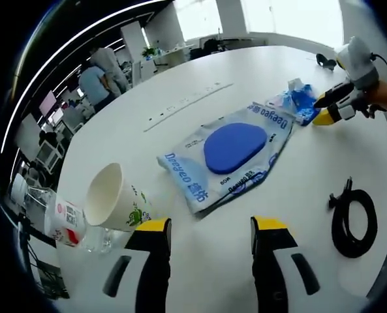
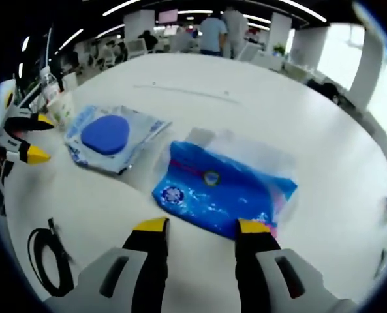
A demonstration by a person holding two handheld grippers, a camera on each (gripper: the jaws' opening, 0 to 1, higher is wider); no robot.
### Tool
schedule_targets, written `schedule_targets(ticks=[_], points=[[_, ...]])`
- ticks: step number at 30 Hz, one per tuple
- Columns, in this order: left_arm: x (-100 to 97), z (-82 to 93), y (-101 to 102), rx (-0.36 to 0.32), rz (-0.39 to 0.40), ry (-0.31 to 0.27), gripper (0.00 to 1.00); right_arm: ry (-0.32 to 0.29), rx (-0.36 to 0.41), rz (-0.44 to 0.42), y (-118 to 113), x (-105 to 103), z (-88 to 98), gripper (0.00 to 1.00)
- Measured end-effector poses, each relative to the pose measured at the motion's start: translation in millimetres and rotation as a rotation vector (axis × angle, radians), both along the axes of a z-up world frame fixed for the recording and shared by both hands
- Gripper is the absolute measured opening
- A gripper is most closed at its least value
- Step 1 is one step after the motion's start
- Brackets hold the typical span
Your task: Arrange the tabletop items into an orderly group along one side of the table until the central work area is clear of visible clutter.
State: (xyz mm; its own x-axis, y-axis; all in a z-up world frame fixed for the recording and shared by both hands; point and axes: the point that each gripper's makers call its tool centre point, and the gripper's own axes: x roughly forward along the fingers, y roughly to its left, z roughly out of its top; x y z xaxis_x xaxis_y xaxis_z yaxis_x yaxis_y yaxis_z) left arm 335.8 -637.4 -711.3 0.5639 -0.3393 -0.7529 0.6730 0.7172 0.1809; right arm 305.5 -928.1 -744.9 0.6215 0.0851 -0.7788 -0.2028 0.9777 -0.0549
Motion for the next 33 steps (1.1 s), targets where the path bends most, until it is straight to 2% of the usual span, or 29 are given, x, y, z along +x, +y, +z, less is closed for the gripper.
schedule_targets(ticks=[13, 33], points=[[-6.5, -1.1, 9.1, 0.007, 0.02, 0.006, 0.48, -0.005, -0.004, 0.006, -2.0, 7.0, -2.2, 0.37], [-14.0, 0.4, 19.1, 0.029, 0.034, 0.01, 0.48, -0.024, 0.025, -0.03, -2.4, 11.8, 0.4, 0.38]])
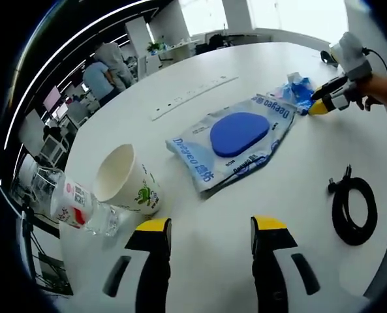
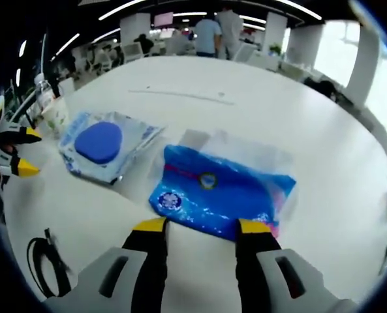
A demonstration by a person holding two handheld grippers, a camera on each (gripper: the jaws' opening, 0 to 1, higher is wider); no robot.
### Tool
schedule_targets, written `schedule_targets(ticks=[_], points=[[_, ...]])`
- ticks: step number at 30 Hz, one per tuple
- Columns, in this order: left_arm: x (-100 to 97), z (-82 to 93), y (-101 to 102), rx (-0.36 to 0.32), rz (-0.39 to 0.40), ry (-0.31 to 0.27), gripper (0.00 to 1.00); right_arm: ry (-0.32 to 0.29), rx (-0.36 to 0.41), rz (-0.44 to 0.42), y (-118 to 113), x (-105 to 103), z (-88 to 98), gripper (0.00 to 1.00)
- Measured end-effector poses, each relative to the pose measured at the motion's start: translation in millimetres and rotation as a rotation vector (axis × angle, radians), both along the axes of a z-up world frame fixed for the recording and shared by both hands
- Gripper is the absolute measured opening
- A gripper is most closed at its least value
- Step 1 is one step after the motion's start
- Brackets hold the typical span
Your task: Arrange the tabletop items into an orderly group along one side of the table until the central work area is clear of visible clutter.
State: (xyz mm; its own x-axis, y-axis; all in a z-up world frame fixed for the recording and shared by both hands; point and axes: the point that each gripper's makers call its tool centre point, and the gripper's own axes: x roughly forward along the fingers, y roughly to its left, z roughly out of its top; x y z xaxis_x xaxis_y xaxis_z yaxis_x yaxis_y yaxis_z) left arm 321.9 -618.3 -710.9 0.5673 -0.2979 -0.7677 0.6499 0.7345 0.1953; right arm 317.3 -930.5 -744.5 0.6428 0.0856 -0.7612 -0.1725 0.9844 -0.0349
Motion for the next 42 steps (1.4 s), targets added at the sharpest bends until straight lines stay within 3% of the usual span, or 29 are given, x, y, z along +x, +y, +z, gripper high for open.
schedule_targets(ticks=[10, 28, 33, 42], points=[[-1.6, 10.6, -1.5, -0.008, -0.003, -0.016, 0.49, -0.03, 0.028, -0.005, 4.9, -0.8, 13.6, 0.43], [-12.8, 36.6, -4.9, -0.046, -0.009, -0.061, 0.54, -0.098, 0.044, 0.014, 11.7, -14.4, 54.8, 0.52], [-16.1, 43.2, -6.9, -0.088, -0.003, -0.077, 0.62, -0.113, 0.074, 0.035, 18.2, -18.5, 62.6, 0.69], [-21.5, 53.1, -15.4, -0.162, -0.031, -0.121, 0.9, -0.151, 0.079, 0.072, 30.2, -29.7, 76.1, 0.85]])
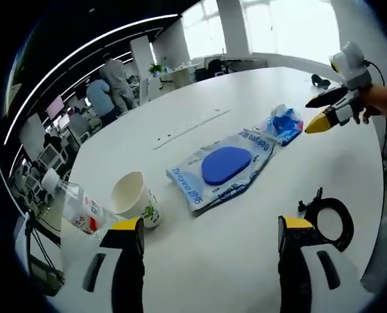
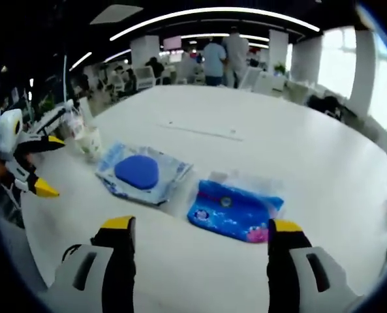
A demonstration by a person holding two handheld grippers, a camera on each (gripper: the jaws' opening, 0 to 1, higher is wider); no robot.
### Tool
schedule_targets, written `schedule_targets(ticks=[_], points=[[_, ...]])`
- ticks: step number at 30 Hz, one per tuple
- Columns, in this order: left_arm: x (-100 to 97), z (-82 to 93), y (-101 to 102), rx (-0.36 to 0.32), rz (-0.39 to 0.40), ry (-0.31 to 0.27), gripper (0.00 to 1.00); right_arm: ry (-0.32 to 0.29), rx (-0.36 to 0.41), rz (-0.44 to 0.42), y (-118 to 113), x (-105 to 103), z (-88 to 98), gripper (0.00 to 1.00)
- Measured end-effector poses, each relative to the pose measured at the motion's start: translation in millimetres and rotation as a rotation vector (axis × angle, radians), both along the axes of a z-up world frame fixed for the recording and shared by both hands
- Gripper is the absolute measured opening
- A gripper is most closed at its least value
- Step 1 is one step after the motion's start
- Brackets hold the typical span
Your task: Arrange the tabletop items into an orderly group along one side of the table until the central work area is clear of visible clutter.
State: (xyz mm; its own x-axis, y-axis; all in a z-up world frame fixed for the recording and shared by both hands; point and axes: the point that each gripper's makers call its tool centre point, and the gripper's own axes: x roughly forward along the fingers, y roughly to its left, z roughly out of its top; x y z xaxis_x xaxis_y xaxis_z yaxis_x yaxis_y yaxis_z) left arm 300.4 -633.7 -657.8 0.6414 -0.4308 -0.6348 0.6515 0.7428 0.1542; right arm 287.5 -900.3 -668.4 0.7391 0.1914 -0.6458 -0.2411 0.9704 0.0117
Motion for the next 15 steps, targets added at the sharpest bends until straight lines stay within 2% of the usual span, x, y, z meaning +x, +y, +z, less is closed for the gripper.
schedule_targets(ticks=[3, 11, 15], points=[[-1.3, 0.3, -0.8, -0.025, 0.0, -0.003, 0.98, -0.017, 0.001, 0.013, 6.1, -5.5, 4.5, 0.89], [-6.3, 2.1, 2.9, -0.064, -0.008, -0.004, 0.99, -0.059, 0.006, 0.029, 19.0, -14.4, 15.6, 0.99], [-9.1, 0.9, 5.0, -0.068, -0.013, 0.007, 0.99, -0.063, 0.002, 0.031, 23.2, -19.6, 18.8, 0.99]])
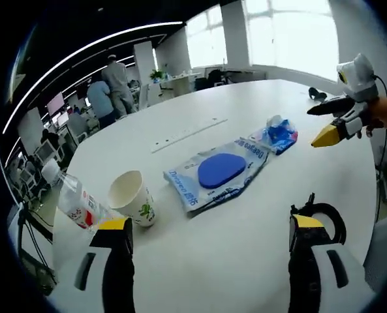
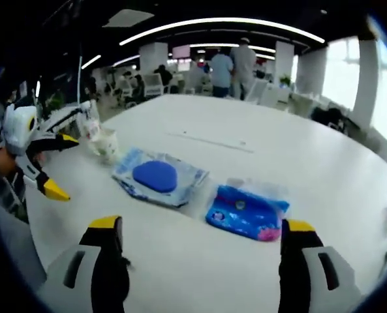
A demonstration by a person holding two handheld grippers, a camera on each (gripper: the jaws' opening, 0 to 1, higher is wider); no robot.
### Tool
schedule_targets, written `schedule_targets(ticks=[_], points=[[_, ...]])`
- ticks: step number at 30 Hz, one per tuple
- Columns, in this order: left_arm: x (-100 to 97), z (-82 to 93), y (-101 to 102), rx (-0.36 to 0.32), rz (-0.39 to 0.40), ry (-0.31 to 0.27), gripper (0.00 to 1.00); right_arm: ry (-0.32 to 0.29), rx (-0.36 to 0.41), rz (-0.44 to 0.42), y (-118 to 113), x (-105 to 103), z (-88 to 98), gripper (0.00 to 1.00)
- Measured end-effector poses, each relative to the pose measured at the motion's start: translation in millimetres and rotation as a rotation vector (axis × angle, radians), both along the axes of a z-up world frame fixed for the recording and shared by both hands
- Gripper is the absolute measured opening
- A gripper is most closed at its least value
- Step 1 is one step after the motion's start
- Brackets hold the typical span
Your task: Arrange the tabletop items into an orderly group along one side of the table until the central work area is clear of visible clutter.
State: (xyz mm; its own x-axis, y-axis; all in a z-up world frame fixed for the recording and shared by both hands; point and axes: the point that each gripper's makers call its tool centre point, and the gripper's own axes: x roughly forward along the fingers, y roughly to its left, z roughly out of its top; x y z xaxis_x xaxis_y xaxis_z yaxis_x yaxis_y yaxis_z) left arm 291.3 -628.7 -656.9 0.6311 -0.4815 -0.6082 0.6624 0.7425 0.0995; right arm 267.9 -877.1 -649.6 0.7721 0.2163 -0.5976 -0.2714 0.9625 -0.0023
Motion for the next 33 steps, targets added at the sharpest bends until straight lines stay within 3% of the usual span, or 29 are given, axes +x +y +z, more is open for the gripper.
schedule_targets(ticks=[21, 33], points=[[-22.5, 7.7, 0.2, -0.008, -0.021, -0.002, 0.99, -0.019, 0.001, 0.038, 5.6, -18.8, 10.3, 0.97], [-39.4, 30.1, -11.4, 0.012, -0.03, -0.024, 0.98, -0.052, 0.017, 0.083, 3.8, -29.5, 27.6, 0.96]])
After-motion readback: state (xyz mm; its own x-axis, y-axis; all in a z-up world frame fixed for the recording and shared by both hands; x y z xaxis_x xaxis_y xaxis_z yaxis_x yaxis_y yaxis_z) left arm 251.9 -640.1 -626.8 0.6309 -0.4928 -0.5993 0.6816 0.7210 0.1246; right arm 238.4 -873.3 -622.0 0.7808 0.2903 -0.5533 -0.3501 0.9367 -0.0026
